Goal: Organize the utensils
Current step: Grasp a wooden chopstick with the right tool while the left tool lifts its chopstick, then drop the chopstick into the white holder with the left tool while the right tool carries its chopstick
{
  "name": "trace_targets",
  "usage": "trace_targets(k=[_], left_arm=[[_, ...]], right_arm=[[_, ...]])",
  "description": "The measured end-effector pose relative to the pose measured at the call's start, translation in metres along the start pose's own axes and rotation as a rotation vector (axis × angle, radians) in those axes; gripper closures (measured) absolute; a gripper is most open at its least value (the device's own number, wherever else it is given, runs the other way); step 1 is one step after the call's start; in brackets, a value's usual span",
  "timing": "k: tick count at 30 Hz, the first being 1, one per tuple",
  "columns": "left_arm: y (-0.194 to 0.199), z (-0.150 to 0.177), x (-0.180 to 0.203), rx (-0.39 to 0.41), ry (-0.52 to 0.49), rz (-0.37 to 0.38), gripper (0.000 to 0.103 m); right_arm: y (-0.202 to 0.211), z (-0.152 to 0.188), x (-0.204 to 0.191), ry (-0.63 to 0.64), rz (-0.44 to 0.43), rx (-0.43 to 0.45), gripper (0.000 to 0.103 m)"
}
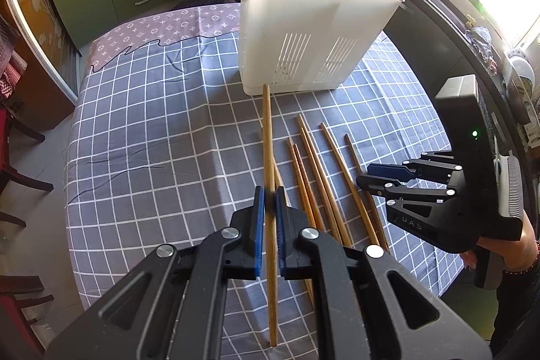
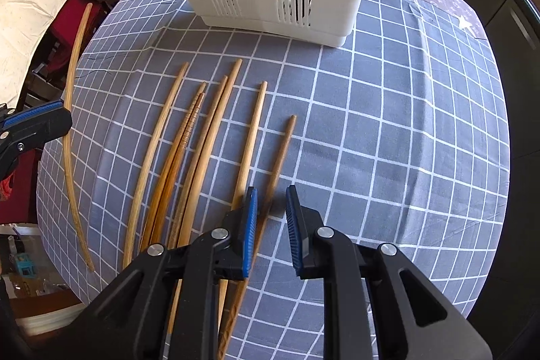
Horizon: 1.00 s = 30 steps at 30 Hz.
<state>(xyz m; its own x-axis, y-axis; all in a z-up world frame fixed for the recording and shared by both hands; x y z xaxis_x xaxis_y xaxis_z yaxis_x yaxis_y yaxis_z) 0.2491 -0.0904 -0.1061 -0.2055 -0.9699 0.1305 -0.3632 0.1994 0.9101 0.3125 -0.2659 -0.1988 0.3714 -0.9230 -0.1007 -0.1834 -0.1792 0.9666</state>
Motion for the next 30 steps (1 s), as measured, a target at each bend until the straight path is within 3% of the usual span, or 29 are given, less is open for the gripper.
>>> trace_targets(k=[3, 11, 18, 23, 30], left_arm=[[0.002, 0.000, 0.001, 0.006, -0.005, 0.001, 0.096], [0.011, 0.004, 0.003, 0.021, -0.017, 0.004, 0.096], [0.029, 0.004, 0.003, 0.061, -0.024, 0.012, 0.096], [0.051, 0.004, 0.006, 0.117, -0.031, 0.019, 0.096], [0.074, 0.000, 0.010, 0.182, -0.046, 0.007, 0.096]], right_arm=[[-0.003, -0.002, -0.010, 0.028, 0.044, 0.005, 0.089], [0.005, 0.004, -0.003, -0.003, -0.016, 0.038, 0.097], [0.082, 0.017, 0.004, -0.028, -0.085, 0.252, 0.097], [0.139, 0.030, 0.012, -0.039, -0.080, 0.413, 0.097], [0.165, 0.048, 0.018, -0.041, -0.073, 0.478, 0.097]])
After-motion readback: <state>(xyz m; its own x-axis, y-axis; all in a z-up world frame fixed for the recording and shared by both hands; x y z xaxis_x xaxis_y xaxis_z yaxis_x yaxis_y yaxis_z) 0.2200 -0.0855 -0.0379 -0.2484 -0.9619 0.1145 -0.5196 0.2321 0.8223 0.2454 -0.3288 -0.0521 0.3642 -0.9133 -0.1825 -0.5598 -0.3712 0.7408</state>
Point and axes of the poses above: each gripper's, at about its wrist camera, not at the fingertips, and y roughly against the way its jaws point, x to its right, z to its underside, the point moved 1 cm from there along -y, roughly the way its jaws point, and after that the axes turned 1 degree about -y, right-handed, at the moved point
